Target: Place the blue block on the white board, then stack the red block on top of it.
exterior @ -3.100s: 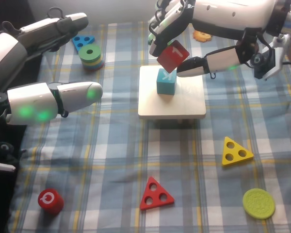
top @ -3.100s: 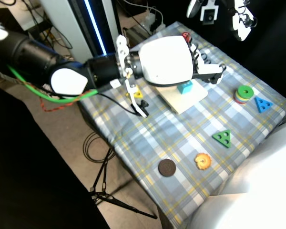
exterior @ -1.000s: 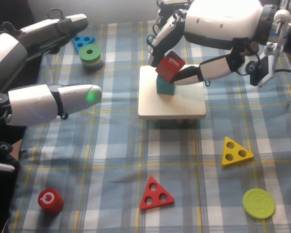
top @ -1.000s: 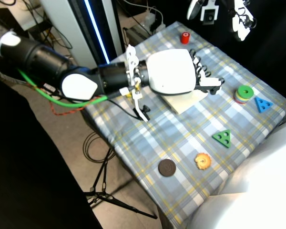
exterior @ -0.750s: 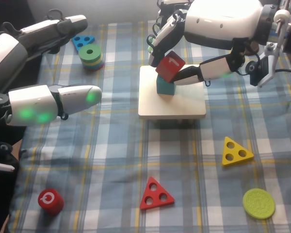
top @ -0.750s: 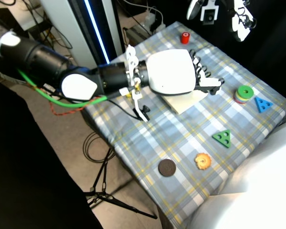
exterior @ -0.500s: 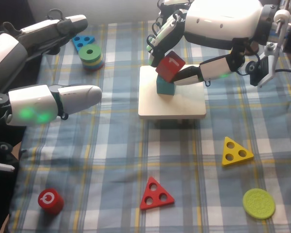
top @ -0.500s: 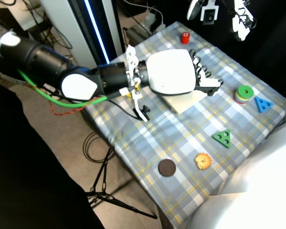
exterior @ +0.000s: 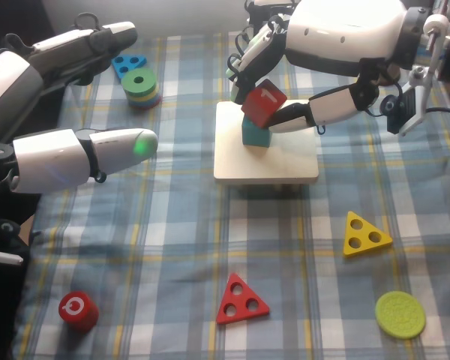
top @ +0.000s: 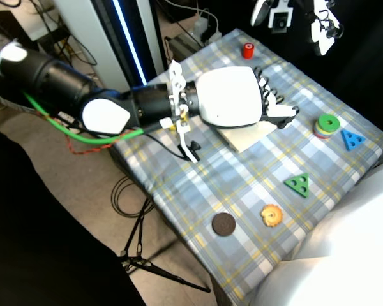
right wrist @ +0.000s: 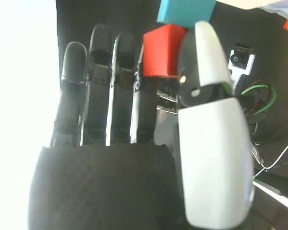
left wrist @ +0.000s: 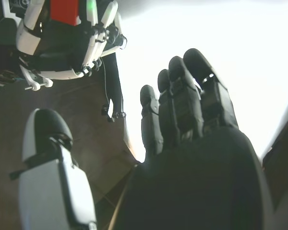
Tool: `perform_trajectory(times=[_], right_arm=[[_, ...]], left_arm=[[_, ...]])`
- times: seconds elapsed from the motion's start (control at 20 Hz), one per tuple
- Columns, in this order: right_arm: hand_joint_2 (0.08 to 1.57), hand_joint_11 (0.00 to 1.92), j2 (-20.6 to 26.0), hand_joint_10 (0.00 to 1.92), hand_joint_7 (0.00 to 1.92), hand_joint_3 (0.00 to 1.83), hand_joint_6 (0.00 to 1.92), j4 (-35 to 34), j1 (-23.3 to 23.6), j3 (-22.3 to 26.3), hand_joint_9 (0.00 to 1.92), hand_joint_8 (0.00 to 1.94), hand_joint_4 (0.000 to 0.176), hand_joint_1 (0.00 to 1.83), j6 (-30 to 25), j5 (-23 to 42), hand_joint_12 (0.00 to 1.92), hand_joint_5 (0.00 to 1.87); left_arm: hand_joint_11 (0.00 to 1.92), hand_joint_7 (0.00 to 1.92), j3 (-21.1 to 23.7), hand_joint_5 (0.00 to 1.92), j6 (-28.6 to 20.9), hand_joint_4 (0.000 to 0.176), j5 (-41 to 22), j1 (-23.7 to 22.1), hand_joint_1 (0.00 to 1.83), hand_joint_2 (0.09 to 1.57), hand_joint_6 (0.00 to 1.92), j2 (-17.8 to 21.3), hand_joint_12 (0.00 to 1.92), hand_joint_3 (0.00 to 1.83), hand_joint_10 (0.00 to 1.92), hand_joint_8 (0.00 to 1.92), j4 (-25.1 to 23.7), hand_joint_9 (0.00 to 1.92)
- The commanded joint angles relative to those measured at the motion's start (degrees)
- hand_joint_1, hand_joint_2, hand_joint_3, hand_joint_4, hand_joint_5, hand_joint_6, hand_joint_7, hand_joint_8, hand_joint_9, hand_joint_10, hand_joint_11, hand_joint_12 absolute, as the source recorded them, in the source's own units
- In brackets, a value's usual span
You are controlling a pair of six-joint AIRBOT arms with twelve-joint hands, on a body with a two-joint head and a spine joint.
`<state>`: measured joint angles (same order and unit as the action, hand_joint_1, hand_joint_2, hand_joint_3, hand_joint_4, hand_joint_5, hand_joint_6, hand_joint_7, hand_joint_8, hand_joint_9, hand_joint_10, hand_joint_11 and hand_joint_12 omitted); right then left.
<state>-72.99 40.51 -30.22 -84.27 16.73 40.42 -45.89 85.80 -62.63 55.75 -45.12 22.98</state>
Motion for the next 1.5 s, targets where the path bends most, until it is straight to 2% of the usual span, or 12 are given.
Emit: perform_trajectory(times=[0.0, 0.15, 0.65, 0.7, 0.8, 0.9, 1.0, 1.25, 1.3, 1.35, 1.4, 1.45], right_arm=[[1.06, 0.20, 0.0, 0.00, 0.83, 0.00, 0.44, -2.2, 0.3, -0.1, 0.78, 0.00, 0.000, 1.05, -0.1, 4.5, 1.19, 0.82], [1.03, 0.13, 0.0, 0.00, 0.79, 0.00, 0.02, -2.2, 0.3, -0.1, 0.72, 0.00, 0.000, 1.04, -0.1, 4.5, 1.18, 0.84], [1.01, 0.01, 0.1, 0.00, 0.56, 0.00, 0.00, -2.2, 0.3, 0.3, 0.51, 0.00, 0.000, 0.95, -0.4, 4.6, 1.16, 0.58], [0.99, 0.00, 0.1, 0.00, 0.47, 0.00, 0.00, -2.5, 0.3, 0.7, 0.44, 0.00, 0.012, 0.92, -0.4, 5.2, 1.11, 0.48], [0.94, 0.00, 0.4, 0.00, 0.18, 0.00, 0.00, -4.1, 0.3, 1.7, 0.17, 0.00, 0.102, 0.81, -0.4, 7.3, 0.44, 0.15], [0.93, 0.00, 3.0, 0.00, 0.06, 0.00, 0.00, -6.9, -0.4, 2.7, 0.03, 0.00, 0.093, 0.81, -0.4, 11.0, 0.04, 0.02], [0.92, 0.04, 5.7, 0.00, 0.00, 0.00, 0.00, -11.4, -2.2, 4.2, 0.00, 0.00, 0.078, 0.74, 0.9, 15.5, 0.02, 0.00], [0.92, 0.00, 15.0, 0.00, 0.00, 0.00, 0.00, -27.6, -10.7, 12.2, 0.01, 0.00, 0.136, 0.69, 9.7, 33.4, 0.00, 0.00], [0.94, 0.00, 16.7, 0.01, 0.08, 0.00, 0.00, -31.0, -13.7, 14.4, 0.06, 0.01, 0.173, 0.70, 11.9, 38.2, 0.00, 0.01], [0.94, 0.00, 17.4, 0.01, 0.08, 0.00, 0.00, -32.9, -15.3, 15.3, 0.06, 0.01, 0.173, 0.70, 13.0, 40.7, 0.00, 0.01], [0.92, 0.02, 18.5, 0.01, 0.14, 0.00, 0.01, -36.3, -18.4, 17.1, 0.10, 0.01, 0.165, 0.75, 15.2, 45.5, 0.01, 0.07], [0.94, 0.04, 19.0, 0.02, 0.16, 0.01, 0.00, -38.7, -20.3, 18.2, 0.14, 0.01, 0.112, 0.78, 16.6, 49.0, 0.02, 0.07]], left_arm=[[0.00, 0.39, -0.2, 0.40, -0.5, 0.100, -7.2, -0.7, 0.75, 0.89, 0.00, -0.1, 1.06, 0.00, 0.01, 0.00, -1.1, 0.38], [0.00, 0.39, -0.3, 0.41, -0.5, 0.096, -7.2, -0.7, 0.75, 0.88, 0.00, -0.1, 0.92, 0.00, 0.00, 0.00, -1.1, 0.35], [0.00, 0.37, -0.3, 0.39, -1.1, 0.092, -7.4, -0.7, 0.74, 0.89, 0.00, -0.2, 0.94, 0.00, 0.00, 0.00, -1.1, 0.33], [0.00, 0.37, -0.5, 0.40, -1.6, 0.090, -7.7, -0.7, 0.74, 0.89, 0.00, -0.2, 0.93, 0.00, 0.00, 0.00, -1.1, 0.34], [0.00, 0.36, -1.0, 0.41, -3.5, 0.068, -8.7, -0.7, 0.74, 0.89, 0.00, 0.0, 0.86, 0.00, 0.00, 0.00, -1.3, 0.34], [0.00, 0.35, -1.8, 0.39, -8.1, 0.067, -10.6, -0.3, 0.73, 0.88, 0.00, 0.2, 0.77, 0.00, 0.01, 0.00, -2.3, 0.31], [0.00, 0.36, -2.6, 0.38, -13.8, 0.046, -13.6, 0.5, 0.72, 0.88, 0.00, 0.8, 0.71, 0.00, 0.00, 0.00, -3.6, 0.30], [0.00, 0.28, -3.3, 0.21, -25.0, 0.111, -23.5, 2.5, 0.73, 0.86, 0.00, 2.5, 0.58, 0.00, 0.00, 0.00, -7.1, 0.23], [0.02, 0.26, -3.5, 0.18, -27.0, 0.046, -25.9, 2.8, 0.71, 0.86, 0.00, 2.5, 0.65, 0.00, 0.00, 0.00, -7.7, 0.27], [0.02, 0.26, -3.7, 0.18, -28.3, 0.046, -27.1, 2.9, 0.71, 0.86, 0.00, 2.5, 0.65, 0.00, 0.00, 0.00, -8.1, 0.27], [0.06, 0.32, -4.2, 0.19, -31.2, 0.031, -29.0, 3.2, 0.70, 0.86, 0.00, 2.4, 0.72, 0.00, 0.01, 0.00, -8.8, 0.34], [0.05, 0.35, -4.7, 0.15, -33.8, 0.013, -30.4, 3.5, 0.67, 0.88, 0.00, 2.1, 0.80, 0.00, 0.01, 0.00, -9.3, 0.39]])
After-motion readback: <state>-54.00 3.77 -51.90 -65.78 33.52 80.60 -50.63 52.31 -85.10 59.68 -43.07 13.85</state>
